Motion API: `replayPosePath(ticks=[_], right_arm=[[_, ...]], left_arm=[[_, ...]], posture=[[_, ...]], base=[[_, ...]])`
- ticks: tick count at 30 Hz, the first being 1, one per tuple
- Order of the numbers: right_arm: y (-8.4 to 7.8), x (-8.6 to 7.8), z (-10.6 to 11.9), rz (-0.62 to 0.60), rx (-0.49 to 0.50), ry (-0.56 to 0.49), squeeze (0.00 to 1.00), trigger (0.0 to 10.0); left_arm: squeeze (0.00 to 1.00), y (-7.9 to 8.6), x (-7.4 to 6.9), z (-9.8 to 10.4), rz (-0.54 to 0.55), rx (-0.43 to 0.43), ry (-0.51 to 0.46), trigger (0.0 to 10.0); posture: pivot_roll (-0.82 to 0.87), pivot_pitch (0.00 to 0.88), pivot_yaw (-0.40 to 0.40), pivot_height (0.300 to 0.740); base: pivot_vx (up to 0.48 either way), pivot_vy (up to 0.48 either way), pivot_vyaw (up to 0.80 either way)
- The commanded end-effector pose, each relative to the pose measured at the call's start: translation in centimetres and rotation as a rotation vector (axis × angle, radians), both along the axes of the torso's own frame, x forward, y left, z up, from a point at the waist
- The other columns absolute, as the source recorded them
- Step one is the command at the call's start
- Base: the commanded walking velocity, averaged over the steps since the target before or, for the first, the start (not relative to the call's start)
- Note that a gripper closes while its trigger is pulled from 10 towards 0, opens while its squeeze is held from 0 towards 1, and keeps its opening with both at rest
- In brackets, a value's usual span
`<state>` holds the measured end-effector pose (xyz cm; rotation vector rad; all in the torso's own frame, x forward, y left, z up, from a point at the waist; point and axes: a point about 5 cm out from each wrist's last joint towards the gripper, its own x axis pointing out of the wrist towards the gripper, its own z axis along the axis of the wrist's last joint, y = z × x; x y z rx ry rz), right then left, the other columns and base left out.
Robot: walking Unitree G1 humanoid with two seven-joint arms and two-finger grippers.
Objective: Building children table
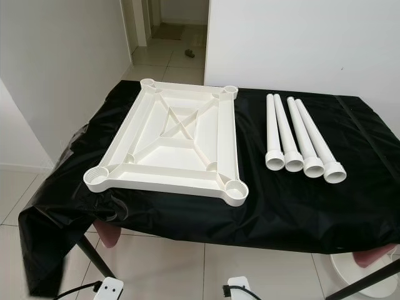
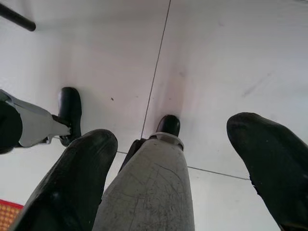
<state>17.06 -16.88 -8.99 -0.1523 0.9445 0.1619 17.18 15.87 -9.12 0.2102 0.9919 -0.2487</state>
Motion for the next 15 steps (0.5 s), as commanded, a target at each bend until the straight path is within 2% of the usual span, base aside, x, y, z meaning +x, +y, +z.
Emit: replayPosePath(ticks=[1, 8, 15], right_arm=[[-0.1, -0.4, -0.2, 0.011, -0.008, 0.014, 0.00, 10.0], [-0.4, -0.3, -0.1, 0.015, -0.013, -0.002, 0.00, 10.0], [-1.1, 0.3, 0.3, 0.032, -0.014, -0.037, 0.00, 10.0]], left_arm=[[0.00, 0.4, -0.9, -0.4, -0.019, 0.025, 0.019, 10.0], [0.00, 1.1, -0.8, -0.2, -0.016, 0.033, -0.005, 10.0], [0.00, 1.9, 0.0, 0.4, -0.045, 0.012, -0.065, 10.0]], posture=[[0.04, 0.004, 0.012, 0.740], [0.04, 0.004, 0.014, 0.740], [0.05, 0.015, 0.010, 0.740]], base=[[0.000, 0.000, 0.00], [0.000, 0.000, 0.00], [0.000, 0.000, 0.00]])
